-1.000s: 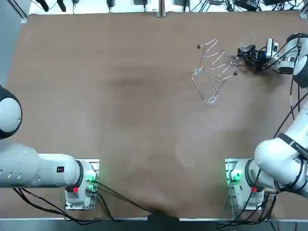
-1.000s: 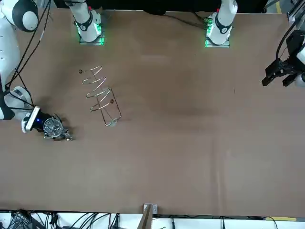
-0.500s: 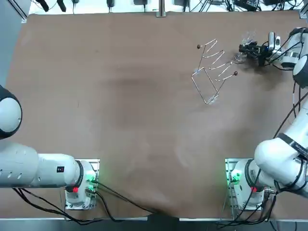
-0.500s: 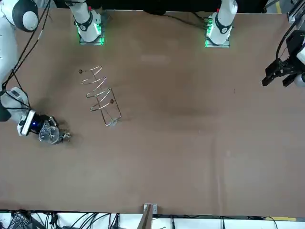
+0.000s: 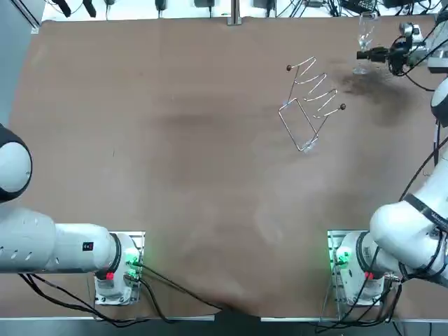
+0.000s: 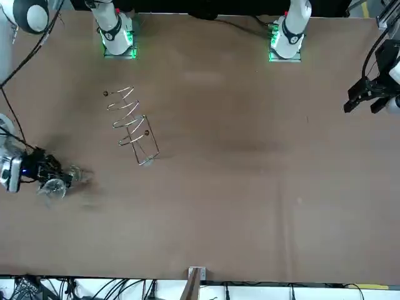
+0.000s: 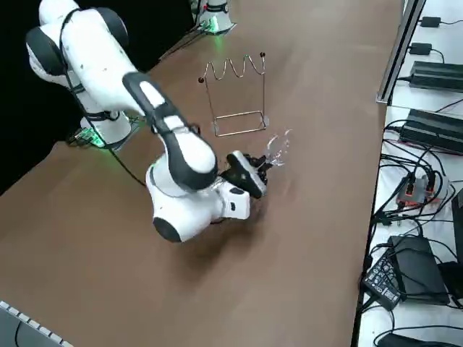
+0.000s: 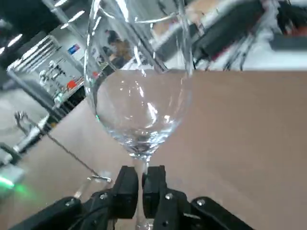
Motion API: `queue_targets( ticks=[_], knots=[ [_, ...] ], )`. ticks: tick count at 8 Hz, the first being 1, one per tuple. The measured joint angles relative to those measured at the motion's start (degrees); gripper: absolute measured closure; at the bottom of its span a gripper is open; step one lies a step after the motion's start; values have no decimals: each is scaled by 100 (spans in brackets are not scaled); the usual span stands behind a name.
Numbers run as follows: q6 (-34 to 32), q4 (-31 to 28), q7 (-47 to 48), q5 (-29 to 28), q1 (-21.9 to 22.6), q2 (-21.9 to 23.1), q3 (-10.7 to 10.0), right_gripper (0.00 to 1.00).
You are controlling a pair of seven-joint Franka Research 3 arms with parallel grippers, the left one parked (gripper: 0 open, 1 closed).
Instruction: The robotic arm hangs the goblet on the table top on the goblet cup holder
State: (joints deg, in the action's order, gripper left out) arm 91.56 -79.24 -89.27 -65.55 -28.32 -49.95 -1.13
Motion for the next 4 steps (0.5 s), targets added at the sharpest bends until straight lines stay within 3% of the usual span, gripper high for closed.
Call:
queue_targets(
  ticks=[4],
  knots=[
    [-402, 16, 3918, 847, 48, 608, 23, 91]
  ],
)
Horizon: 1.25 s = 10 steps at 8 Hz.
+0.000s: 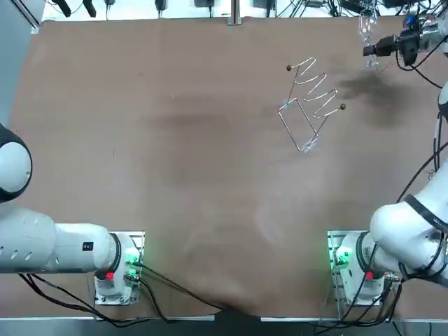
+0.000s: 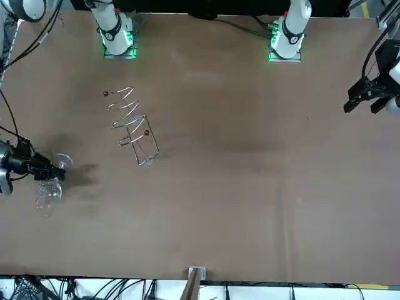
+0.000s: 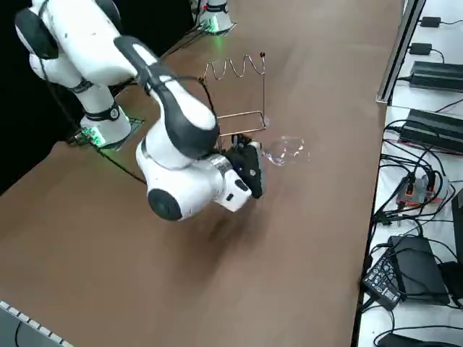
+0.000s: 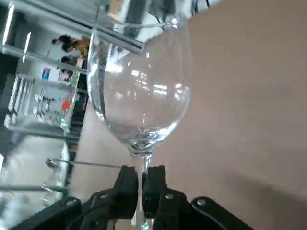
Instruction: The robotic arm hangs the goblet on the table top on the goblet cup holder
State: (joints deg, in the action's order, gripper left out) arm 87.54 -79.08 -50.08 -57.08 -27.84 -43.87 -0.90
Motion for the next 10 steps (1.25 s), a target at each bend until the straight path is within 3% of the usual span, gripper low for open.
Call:
queue_targets(
  ticks=[7, 10],
  knots=[
    [-1299, 129, 5896, 268, 390, 379, 20, 91],
    [-1359, 139, 7872, 559, 1013, 733, 43, 91]
  ],
)
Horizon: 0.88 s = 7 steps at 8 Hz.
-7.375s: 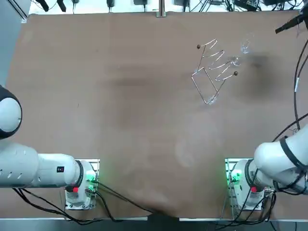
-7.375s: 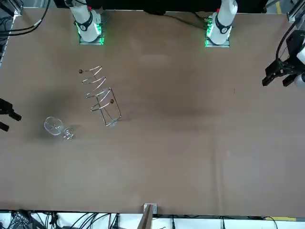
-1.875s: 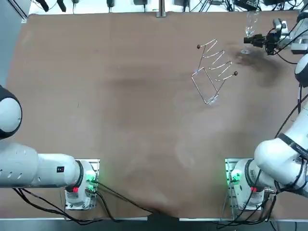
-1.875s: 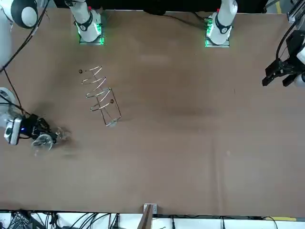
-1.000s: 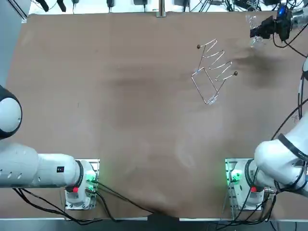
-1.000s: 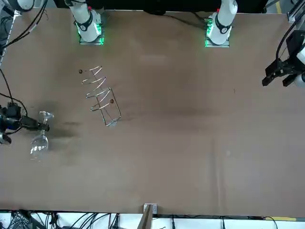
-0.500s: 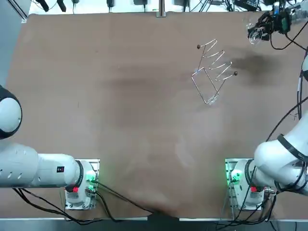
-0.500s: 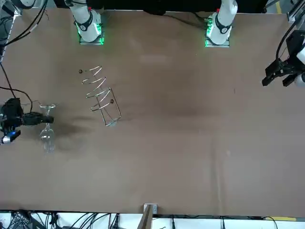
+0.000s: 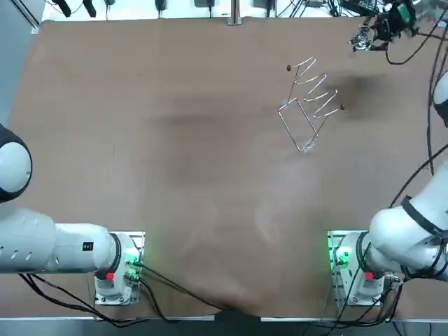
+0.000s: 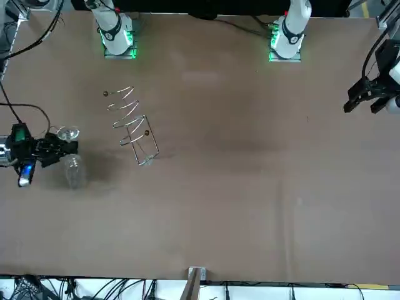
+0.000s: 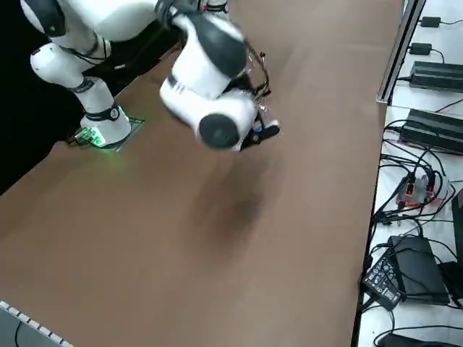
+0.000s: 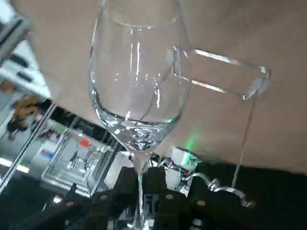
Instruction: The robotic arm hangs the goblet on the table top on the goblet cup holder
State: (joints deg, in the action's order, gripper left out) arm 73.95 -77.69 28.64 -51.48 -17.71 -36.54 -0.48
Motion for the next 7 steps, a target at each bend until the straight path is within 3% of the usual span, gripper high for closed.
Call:
queue_targets(
  ticks=[3, 7],
  knots=[
    [22, -53, 1121, 360, 689, 159, 6, 91],
    [200, -202, 2004, 396, 1097, 158, 0, 91]
  ],
)
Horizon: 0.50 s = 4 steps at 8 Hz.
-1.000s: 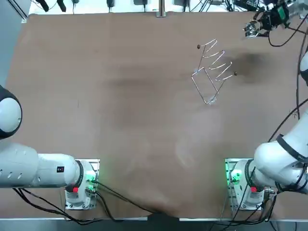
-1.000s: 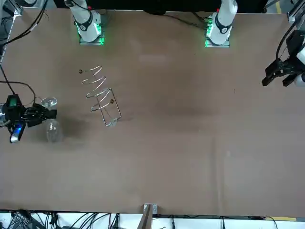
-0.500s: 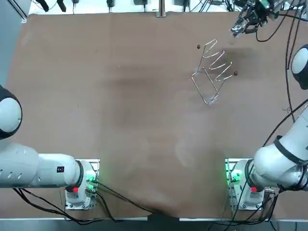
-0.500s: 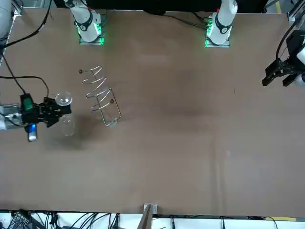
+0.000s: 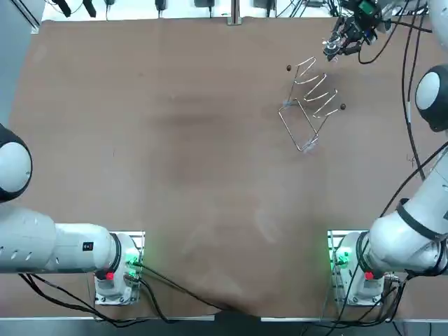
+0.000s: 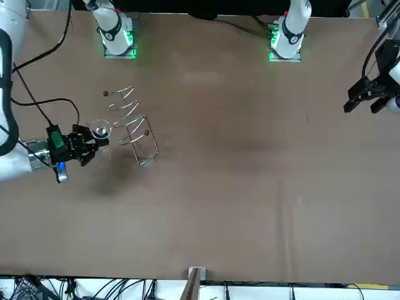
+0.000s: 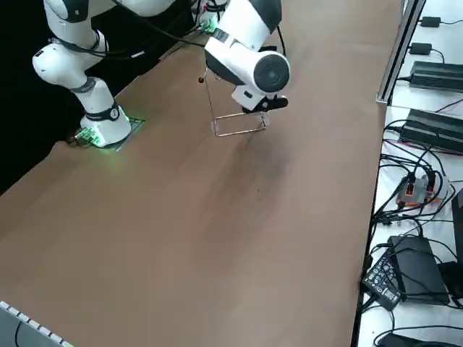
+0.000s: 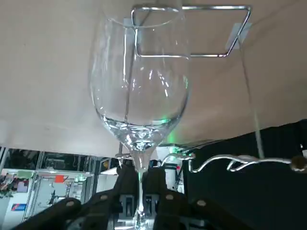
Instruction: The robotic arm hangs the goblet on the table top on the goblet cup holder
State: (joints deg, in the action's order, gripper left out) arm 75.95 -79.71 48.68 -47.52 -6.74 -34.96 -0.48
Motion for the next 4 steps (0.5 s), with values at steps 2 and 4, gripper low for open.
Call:
queue_targets(
  ticks=[2, 4],
  knots=[
    [33, -12, 180, 9, 203, 0, 0, 91],
    [36, -84, 201, 57, 253, 0, -4, 91]
  ],
)
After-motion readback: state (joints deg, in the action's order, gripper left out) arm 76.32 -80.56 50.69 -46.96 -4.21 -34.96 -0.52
